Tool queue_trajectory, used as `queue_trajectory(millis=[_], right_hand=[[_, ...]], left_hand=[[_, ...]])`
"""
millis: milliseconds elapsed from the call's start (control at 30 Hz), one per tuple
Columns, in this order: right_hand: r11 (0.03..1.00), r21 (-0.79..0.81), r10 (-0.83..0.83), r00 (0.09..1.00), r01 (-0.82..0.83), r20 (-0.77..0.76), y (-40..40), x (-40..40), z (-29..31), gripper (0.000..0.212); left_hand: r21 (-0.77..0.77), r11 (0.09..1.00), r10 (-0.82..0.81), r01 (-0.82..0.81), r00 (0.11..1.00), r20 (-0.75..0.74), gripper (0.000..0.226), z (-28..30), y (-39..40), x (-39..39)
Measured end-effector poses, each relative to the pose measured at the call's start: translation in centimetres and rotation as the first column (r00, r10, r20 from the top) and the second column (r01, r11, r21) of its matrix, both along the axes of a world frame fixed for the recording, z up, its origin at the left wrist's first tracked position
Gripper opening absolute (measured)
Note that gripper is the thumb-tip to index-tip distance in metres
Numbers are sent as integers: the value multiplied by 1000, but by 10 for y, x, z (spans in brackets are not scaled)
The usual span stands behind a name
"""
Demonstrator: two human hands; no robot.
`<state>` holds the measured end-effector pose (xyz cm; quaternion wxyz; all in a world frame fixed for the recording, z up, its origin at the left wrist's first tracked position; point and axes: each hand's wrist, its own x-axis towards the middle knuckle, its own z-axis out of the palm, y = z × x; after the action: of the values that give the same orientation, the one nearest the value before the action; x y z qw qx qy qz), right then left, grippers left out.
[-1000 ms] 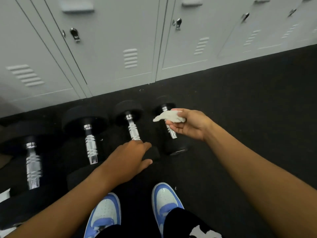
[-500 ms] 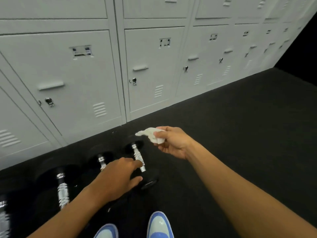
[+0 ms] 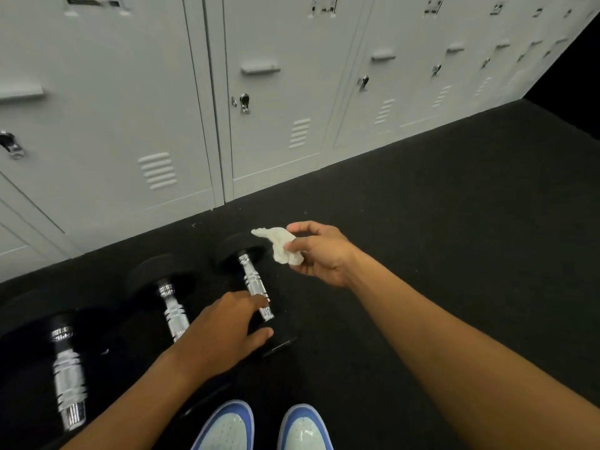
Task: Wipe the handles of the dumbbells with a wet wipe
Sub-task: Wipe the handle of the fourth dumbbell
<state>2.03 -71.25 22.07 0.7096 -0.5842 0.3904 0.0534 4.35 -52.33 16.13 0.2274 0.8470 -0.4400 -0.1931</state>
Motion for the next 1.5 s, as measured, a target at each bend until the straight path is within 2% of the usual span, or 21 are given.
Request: queue_trajectory(millis=[133,267,367,433,500,567,667,733,800,867,967,1033,1100,1167,1367,1500], right_hand=[[999,-7,37,999,-38,-33,-5,17,-45,32],[984,-153,79,995,-87,-56,-10,32,-89,16],[951,-295,91,996,-91,-14,-11,42,-116,11],[870,-478,135,991,-122,-8,-6,48,-130,6],[739,-647,207,977,-188,-48,4,53,-141,5],[606,-748,304,948,-270,-97,18,57,-151,6],[381,-840,449,872,-386,-197,36,58,-167,20],[311,-867,472,855,-390,-216,36,56,-173,31],[265,-883,477,849,-387,-229,30,55,-174,24],[287,-886,451,867,-365,-211,24,61,-172,11],[355,-890,392,910,-286,-136,19,77,-172,7],[316,-911,411,904,-265,-120,25,76,-176,12],[257,-920,491,860,-295,-139,32,64,-183,15],[239,-916,545,825,-323,-149,32,50,-182,15],[361,-900,372,923,-243,-100,24,76,-180,16],[240,-932,526,844,-271,-110,38,52,-182,16]], left_hand=[[-36,999,22,-26,993,-117,43,-35,-8,8],[-14,1000,8,-11,975,-223,44,-70,-10,14],[18,1000,-16,22,957,-291,44,-93,-5,15],[37,999,-13,27,945,-327,43,-102,0,12],[49,999,10,8,939,-345,44,-107,3,10],[56,998,32,-14,941,-336,48,-109,4,8],[79,996,67,-45,951,-303,46,-107,6,4],[94,995,64,-41,965,-256,44,-105,6,1],[105,994,53,-30,973,-226,45,-102,6,0],[114,993,48,-23,973,-224,46,-100,5,1],[129,992,38,-10,976,-215,46,-97,2,1],[143,990,38,-8,977,-210,47,-96,2,1],[146,989,40,-11,978,-203,48,-95,2,1],[137,991,33,-7,981,-192,47,-94,3,1],[136,991,20,4,986,-168,48,-92,3,0],[136,991,24,-1,985,-170,48,-91,5,1]])
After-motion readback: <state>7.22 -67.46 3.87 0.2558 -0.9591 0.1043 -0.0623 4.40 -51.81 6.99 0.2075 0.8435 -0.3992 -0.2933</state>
